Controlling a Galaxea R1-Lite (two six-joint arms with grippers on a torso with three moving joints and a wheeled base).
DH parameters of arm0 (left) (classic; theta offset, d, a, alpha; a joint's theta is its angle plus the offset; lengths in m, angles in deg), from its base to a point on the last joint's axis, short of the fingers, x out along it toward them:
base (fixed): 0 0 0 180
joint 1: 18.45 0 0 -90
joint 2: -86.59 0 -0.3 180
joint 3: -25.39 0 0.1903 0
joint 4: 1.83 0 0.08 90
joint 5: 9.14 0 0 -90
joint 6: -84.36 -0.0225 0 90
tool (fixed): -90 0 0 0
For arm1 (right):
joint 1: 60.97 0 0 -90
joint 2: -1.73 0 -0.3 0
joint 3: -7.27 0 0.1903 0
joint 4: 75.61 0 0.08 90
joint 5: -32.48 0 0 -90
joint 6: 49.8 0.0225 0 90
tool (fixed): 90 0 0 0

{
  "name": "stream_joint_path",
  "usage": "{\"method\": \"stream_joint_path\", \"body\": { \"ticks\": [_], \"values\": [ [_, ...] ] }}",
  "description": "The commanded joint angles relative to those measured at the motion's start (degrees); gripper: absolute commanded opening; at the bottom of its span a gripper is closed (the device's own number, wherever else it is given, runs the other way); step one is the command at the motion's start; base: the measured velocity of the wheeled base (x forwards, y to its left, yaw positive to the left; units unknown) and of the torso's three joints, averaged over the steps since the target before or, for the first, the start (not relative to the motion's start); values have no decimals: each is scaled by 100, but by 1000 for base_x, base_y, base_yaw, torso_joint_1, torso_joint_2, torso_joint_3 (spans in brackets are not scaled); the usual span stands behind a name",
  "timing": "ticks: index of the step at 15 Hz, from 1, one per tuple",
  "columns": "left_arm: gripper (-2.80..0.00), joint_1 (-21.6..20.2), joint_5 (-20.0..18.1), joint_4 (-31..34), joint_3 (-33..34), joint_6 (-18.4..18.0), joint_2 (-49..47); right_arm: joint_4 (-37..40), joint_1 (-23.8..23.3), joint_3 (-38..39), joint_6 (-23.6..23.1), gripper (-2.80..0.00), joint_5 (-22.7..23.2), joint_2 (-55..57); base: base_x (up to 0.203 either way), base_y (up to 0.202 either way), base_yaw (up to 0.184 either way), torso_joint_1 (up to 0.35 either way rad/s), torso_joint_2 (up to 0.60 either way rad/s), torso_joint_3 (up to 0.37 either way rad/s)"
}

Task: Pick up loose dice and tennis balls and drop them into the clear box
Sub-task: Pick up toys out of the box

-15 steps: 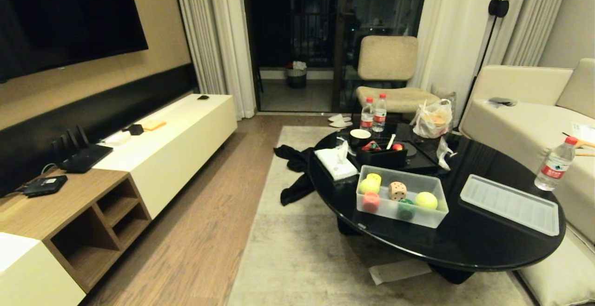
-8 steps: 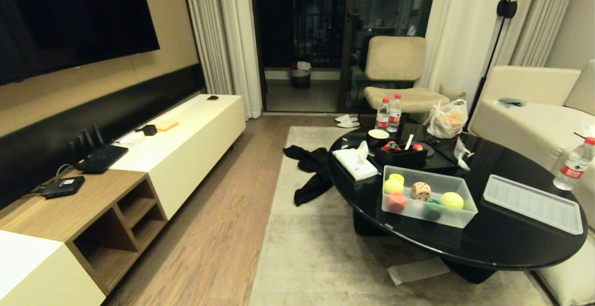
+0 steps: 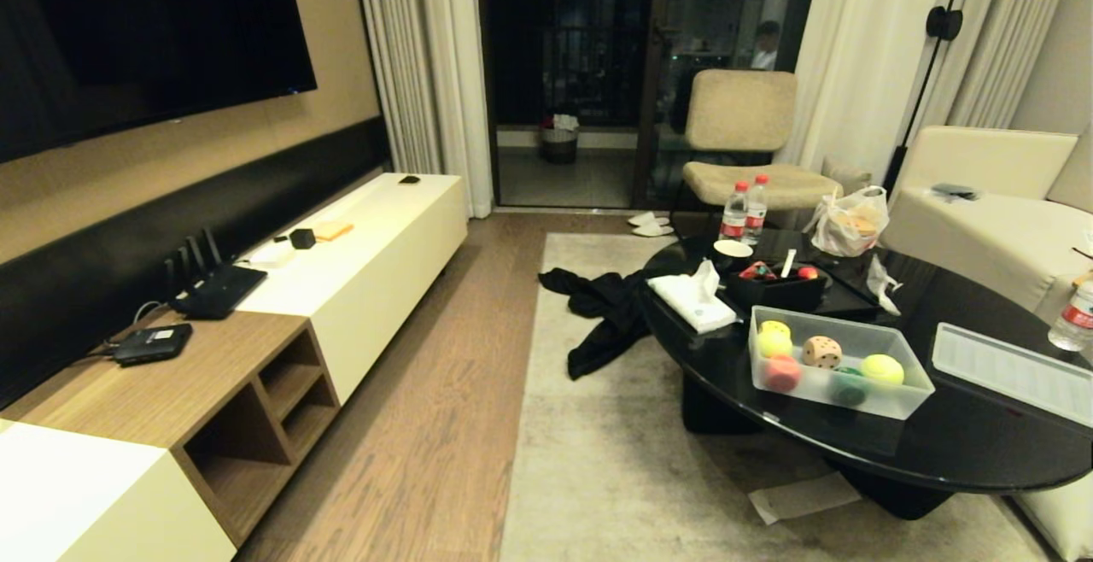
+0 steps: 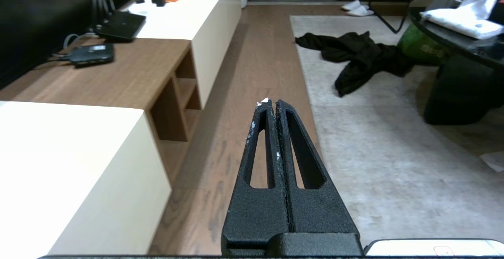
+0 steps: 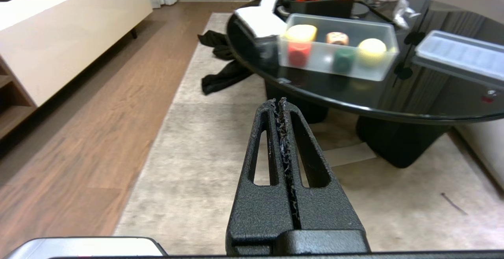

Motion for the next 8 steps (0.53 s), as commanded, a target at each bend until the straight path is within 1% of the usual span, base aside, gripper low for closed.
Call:
{"method": "stream_joint_path", "body": {
  "ticks": [1,8],
  "values": [
    [-280,5,-1,-2,9,2,-7,-1,4,9,2,-280,-2,7,0,233,-24,1,-4,2],
    [-280,-1,-1,-2,9,-7,-7,-1,4,8,2,-280,-1,7,0,196,-10,2,2,2]
  ]
}}
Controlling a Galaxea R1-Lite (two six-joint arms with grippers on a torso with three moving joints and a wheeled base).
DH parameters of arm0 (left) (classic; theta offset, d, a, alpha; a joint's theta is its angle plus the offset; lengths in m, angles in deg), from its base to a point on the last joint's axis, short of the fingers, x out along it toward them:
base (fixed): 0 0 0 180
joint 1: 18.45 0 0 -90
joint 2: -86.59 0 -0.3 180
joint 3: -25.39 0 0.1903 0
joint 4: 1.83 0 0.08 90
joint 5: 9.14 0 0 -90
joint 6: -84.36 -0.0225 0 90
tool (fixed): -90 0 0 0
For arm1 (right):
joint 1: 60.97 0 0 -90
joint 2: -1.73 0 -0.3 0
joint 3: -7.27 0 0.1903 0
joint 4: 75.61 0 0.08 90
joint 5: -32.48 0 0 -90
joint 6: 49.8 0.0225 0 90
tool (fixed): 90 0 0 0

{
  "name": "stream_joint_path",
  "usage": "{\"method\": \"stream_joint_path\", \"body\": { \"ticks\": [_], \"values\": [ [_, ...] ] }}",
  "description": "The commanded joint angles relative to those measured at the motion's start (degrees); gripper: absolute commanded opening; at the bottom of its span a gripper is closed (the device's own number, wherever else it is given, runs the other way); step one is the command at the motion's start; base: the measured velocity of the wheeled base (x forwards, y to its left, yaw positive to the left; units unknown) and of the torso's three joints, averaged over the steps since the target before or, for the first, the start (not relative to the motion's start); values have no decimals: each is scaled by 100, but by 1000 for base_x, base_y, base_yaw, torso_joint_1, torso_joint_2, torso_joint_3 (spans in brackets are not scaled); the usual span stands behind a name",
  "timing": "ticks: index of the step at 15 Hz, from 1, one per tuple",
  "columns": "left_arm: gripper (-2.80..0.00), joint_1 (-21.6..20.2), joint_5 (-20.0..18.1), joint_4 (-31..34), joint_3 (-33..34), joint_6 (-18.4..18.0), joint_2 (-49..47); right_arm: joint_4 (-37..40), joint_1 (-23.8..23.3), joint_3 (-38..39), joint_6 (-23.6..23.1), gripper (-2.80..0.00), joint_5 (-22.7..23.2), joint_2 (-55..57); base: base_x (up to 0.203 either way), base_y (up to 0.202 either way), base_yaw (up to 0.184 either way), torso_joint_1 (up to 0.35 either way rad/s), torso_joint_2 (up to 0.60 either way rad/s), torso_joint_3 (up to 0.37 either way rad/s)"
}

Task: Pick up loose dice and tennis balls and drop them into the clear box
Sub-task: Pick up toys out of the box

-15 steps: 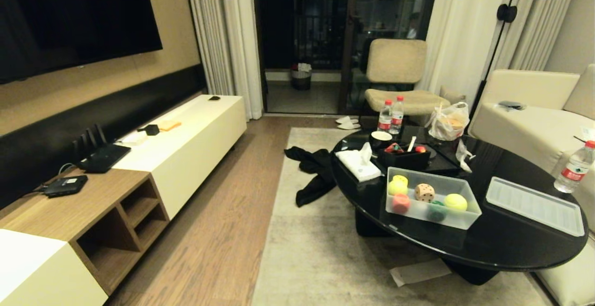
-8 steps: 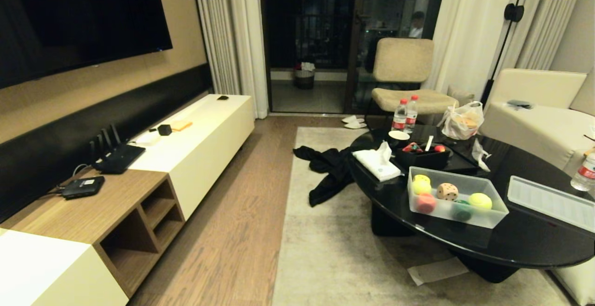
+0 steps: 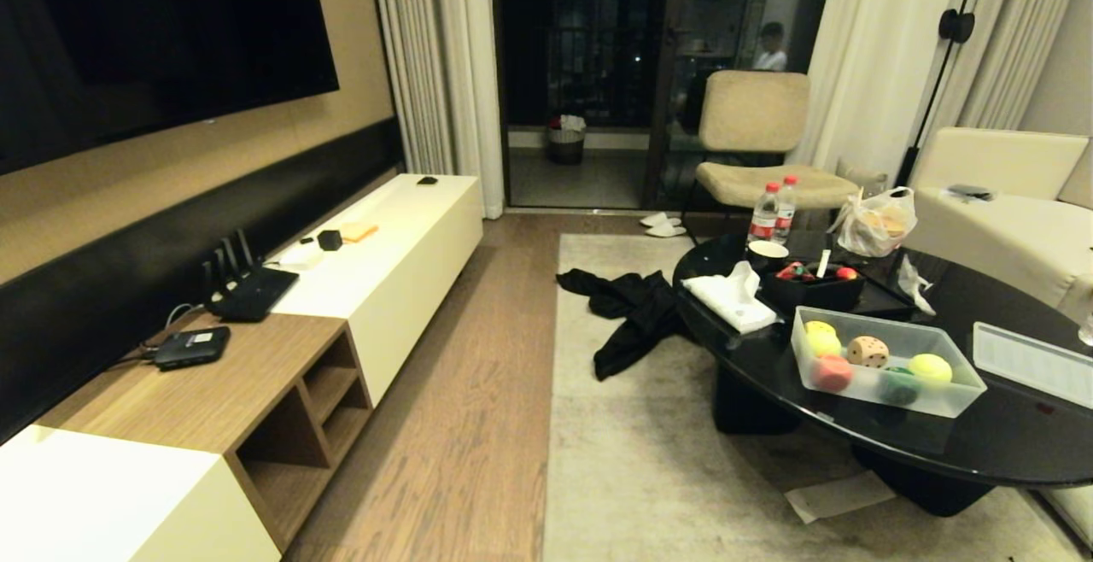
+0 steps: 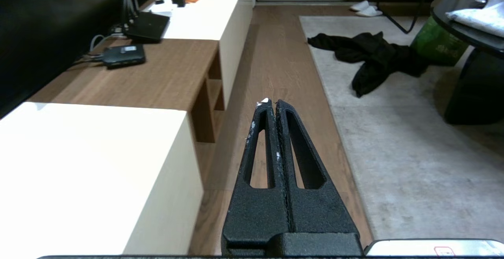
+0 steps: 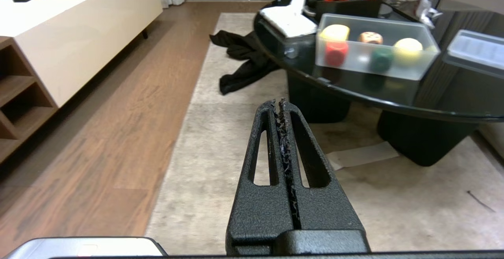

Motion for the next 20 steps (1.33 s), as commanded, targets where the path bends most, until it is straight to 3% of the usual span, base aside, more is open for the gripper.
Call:
{"method": "stream_joint_path", "body": {
  "ticks": [1,7,9,12,15,17,20],
  "values": [
    [-280,-1,1,-1,9,2,-7,-1,1,9,1,-280,-2,7,0,169,-3,2,-2,7],
    [-280,-1,11,-1,9,-11,-7,-1,1,3,1,-280,-2,7,0,43,0,-1,0,1],
    [-280,-1,119,-18,-230,-284,-12,-1,9,5,1,-280,0,7,0,0,0,0,0,0],
    [-280,-2,280,225,-1689,-684,-684,-1,1,1,1,-280,-2,7,0,0,0,0,0,0],
    [-280,-11,477,490,-3851,-795,-2477,-1,1,4,1,-280,7,7,0,0,0,0,0,0],
    [-280,-21,628,998,-5325,-821,-3787,-1,1,9,1,-280,7,7,0,0,0,0,0,0],
    [-280,-315,739,1874,-6536,-748,-5574,-1,1,9,1,-280,7,7,0,0,0,0,0,0]
  ]
}}
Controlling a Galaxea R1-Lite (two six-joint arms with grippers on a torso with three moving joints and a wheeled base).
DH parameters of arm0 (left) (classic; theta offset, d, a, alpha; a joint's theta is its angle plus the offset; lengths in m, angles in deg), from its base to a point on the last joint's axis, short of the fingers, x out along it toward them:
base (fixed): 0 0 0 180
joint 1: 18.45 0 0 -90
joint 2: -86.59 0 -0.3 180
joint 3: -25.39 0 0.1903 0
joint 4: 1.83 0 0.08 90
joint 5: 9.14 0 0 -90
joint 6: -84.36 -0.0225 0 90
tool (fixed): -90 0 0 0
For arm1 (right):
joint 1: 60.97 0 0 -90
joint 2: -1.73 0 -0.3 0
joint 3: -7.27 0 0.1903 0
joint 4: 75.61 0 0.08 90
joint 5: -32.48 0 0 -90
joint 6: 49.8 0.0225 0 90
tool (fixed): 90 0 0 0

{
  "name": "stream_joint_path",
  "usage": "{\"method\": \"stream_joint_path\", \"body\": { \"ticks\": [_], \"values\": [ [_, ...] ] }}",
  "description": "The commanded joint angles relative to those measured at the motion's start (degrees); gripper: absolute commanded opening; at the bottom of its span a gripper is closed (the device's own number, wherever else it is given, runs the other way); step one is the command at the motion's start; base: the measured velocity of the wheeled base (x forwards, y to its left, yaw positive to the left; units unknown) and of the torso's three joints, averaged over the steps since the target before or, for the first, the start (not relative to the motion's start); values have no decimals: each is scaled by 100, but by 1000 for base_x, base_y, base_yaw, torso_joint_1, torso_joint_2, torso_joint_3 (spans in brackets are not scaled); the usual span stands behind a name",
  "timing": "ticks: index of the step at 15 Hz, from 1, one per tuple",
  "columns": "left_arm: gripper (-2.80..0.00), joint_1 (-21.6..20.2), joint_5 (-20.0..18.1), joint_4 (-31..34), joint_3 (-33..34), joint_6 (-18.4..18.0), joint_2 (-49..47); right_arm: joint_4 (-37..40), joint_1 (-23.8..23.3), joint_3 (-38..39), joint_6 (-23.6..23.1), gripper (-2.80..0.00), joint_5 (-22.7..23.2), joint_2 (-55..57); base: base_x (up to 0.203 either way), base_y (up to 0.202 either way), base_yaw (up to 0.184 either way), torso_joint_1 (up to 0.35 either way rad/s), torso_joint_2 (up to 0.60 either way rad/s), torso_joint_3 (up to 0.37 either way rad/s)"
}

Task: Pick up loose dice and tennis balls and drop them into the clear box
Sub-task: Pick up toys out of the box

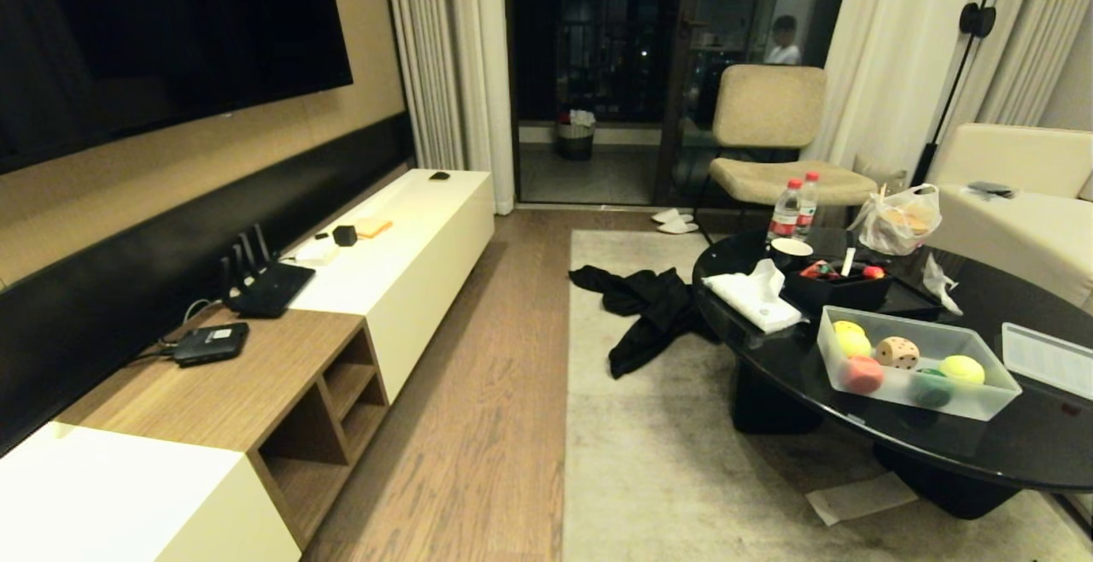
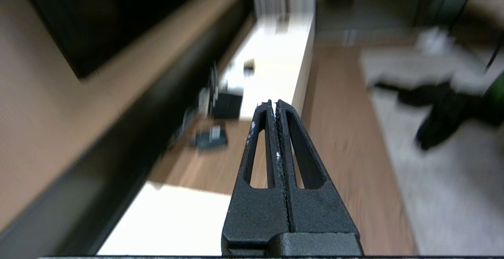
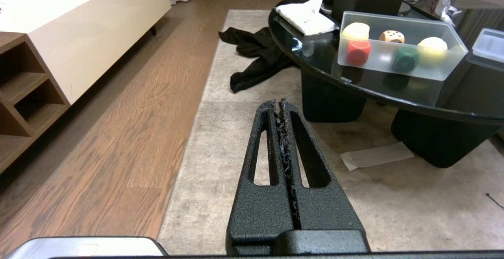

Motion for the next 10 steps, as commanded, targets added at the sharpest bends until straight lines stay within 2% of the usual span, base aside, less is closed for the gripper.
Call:
{"method": "stream_joint_path", "body": {
  "ticks": [1,2,4,6,10],
  "values": [
    [-280,-503,-53,459,-736,45,-2059,-1,-1,1,1,-280,2,7,0,0,0,0,0,0],
    [-280,-976,-252,593,-851,64,-2569,-1,-1,9,1,-280,2,7,0,0,0,0,0,0],
    [-280,-2050,-913,940,-983,76,-3361,-1,4,5,1,-280,2,7,0,0,0,0,0,0],
    [-280,-2892,-1465,1301,-956,10,-3942,-1,-1,0,1,-280,2,7,0,0,0,0,0,0],
    [-280,-4279,-2165,1484,-147,-722,-4772,-1,-1,1,1,-280,2,7,0,0,0,0,0,0]
  ]
}}
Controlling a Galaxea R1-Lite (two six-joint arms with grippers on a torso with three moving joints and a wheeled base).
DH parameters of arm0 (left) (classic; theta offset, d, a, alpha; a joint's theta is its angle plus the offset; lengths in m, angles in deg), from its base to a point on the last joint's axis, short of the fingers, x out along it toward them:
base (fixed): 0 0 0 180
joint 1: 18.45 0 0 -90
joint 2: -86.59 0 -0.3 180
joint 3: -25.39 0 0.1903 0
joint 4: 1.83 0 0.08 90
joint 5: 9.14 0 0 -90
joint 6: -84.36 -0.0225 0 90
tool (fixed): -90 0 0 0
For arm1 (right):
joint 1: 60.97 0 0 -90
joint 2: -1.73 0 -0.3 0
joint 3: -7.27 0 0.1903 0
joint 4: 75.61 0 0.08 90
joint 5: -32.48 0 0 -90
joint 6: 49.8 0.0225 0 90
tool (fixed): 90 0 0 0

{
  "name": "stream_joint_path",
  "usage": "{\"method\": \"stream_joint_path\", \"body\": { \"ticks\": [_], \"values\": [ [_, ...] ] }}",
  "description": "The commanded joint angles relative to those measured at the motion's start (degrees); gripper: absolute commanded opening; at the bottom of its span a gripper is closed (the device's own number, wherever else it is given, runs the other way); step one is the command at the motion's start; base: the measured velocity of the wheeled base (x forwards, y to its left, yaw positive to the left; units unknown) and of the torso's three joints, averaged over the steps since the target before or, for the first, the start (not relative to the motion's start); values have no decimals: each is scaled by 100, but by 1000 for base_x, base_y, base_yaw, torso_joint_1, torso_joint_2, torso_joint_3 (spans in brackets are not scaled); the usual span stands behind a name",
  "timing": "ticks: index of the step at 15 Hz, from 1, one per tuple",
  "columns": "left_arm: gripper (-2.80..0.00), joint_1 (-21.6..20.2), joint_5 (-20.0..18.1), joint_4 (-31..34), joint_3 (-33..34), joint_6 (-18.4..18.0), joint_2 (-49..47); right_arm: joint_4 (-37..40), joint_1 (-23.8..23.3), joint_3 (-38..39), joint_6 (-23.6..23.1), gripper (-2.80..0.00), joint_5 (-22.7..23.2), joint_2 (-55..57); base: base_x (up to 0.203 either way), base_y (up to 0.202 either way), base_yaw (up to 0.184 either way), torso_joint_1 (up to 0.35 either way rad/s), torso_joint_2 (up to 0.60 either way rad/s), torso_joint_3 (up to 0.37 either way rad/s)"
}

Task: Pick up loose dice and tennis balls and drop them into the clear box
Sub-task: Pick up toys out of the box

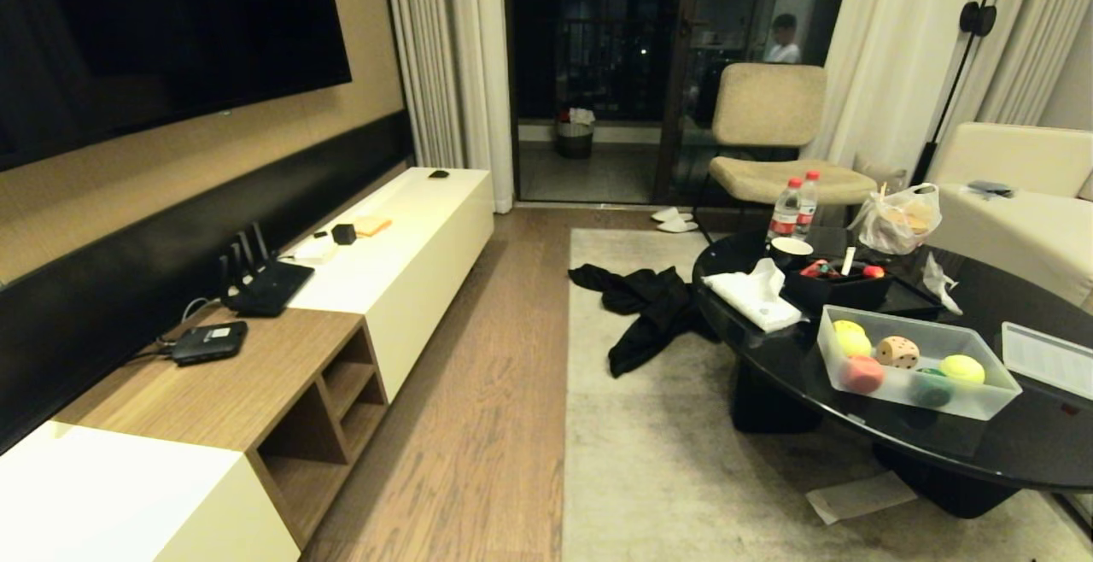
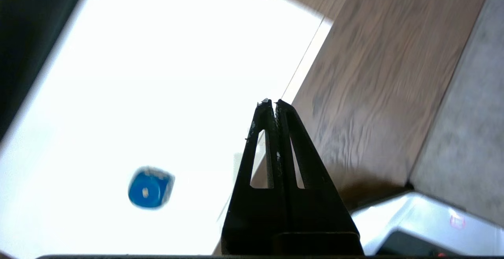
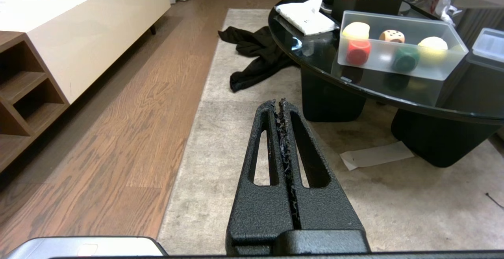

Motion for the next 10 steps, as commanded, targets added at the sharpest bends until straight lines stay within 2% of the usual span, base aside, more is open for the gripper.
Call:
{"method": "stream_joint_path", "body": {
  "ticks": [1,3,5,7,9,10],
  "values": [
    [-280,-763,-234,30,613,-425,-657,-1,2,8,2,-280,0,7,0,0,0,0,0,0],
    [-280,-1272,-289,34,1080,-816,-776,-1,2,4,2,-280,0,7,0,0,0,0,0,0],
    [-280,-1623,-247,41,1303,-920,-961,-1,2,0,2,-280,0,7,0,0,0,0,0,0],
    [-280,-1871,-44,38,1315,-1029,-1331,-1,2,1,2,-280,0,7,0,0,0,0,0,0],
    [-280,-2295,180,39,1401,-1508,-1556,-1,2,9,-1,-280,0,7,0,0,0,0,0,0],
    [0,-2499,341,26,1433,-1757,-1603,-1,2,9,-6,-280,0,7,0,0,0,0,0,0]
  ]
}}
